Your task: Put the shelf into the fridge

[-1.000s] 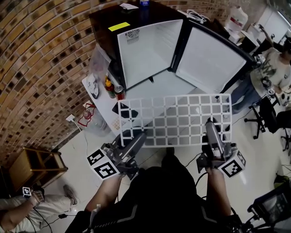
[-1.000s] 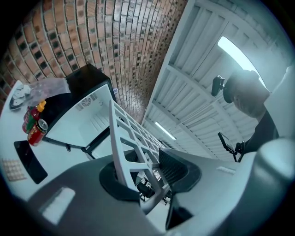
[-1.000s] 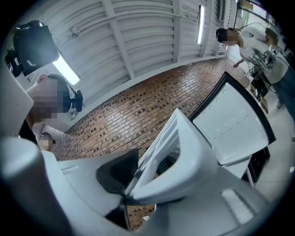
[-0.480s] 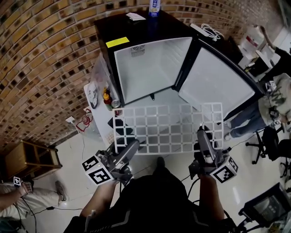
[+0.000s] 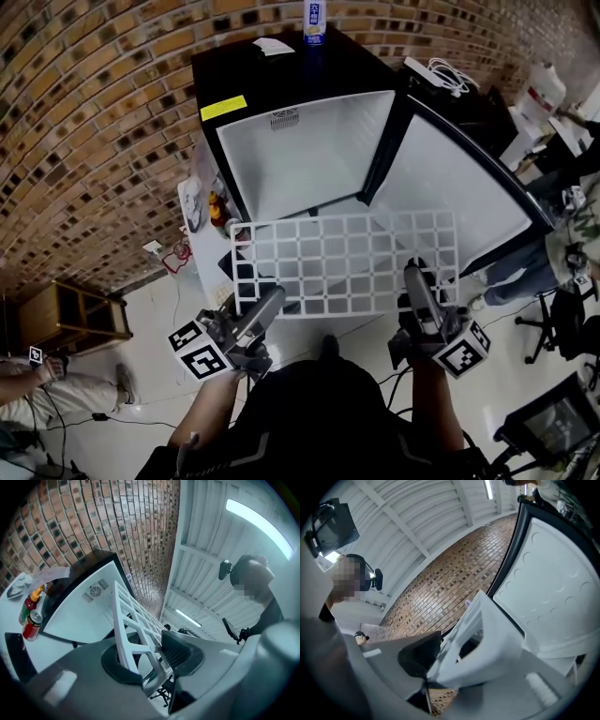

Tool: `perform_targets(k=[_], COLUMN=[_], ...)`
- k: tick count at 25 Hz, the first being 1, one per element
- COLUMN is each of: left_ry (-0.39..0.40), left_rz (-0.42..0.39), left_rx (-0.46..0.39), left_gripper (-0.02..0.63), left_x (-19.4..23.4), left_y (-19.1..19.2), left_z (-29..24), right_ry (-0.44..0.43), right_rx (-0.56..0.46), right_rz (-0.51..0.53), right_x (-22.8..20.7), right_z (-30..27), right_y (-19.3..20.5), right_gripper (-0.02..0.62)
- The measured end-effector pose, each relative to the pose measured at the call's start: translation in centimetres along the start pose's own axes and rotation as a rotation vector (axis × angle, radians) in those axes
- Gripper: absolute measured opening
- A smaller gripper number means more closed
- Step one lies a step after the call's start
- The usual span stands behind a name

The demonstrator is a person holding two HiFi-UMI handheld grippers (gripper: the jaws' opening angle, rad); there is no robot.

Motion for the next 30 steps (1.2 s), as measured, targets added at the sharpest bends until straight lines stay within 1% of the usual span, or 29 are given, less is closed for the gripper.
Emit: perform_targets(k=[9, 17, 19, 22, 24, 27, 30], left_ry=[-0.080, -0.152, -0.172, -0.198, -0.207, -0.213, -0.214], left_rz=[-0.015, -0.034, -0.029, -0.043, -0.046, -0.029, -0.031], left_rx=[-0.025, -0.056, -0.058, -0.051, -0.049, -0.044, -0.026], left_gripper=[0.118, 0.118, 0.118, 0.118, 0.118, 0.118, 0.120], left_x=[0.3, 0.5, 1.0, 1.5, 2.2, 3.4, 4.6], left_y=[0.9, 1.4, 1.3, 0.8, 0.4, 0.0, -0.8], left_z=[-3.0, -4.7, -4.8, -4.5, -4.5, -4.3, -3.7], right_ry=[-0.027, -0.075, -0.078, -0.084, -0.088, -0.065, -0.042], right_rx=[0.048, 0.092, 0.107, 0.122, 0.118, 0.122, 0.122], right_rz=[-0.052, -0.104, -0.121, -0.164, -0.163, -0.159, -0.173], right_x=[-4.2, -7.2, -7.7, -7.8, -8.4, -8.9, -8.9], right_z=[-1.7, -3.5, -4.2, -5.3, -5.9, -6.8, -7.5], right_y=[-1.6, -2.3, -2.0, -0.9, -0.5, 0.3, 1.5], right_gripper=[0.126, 0.124, 0.124, 0.124, 0.123, 0.124, 0.123])
Point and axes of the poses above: the fingertips, and each gripper's own axes: z backward along the fingers, x to its left, y out of its underside, the point moved 5 cm from there along z, backward along the fingers, and after that the axes turned 6 degrees about -x, right-handed, at the moved point
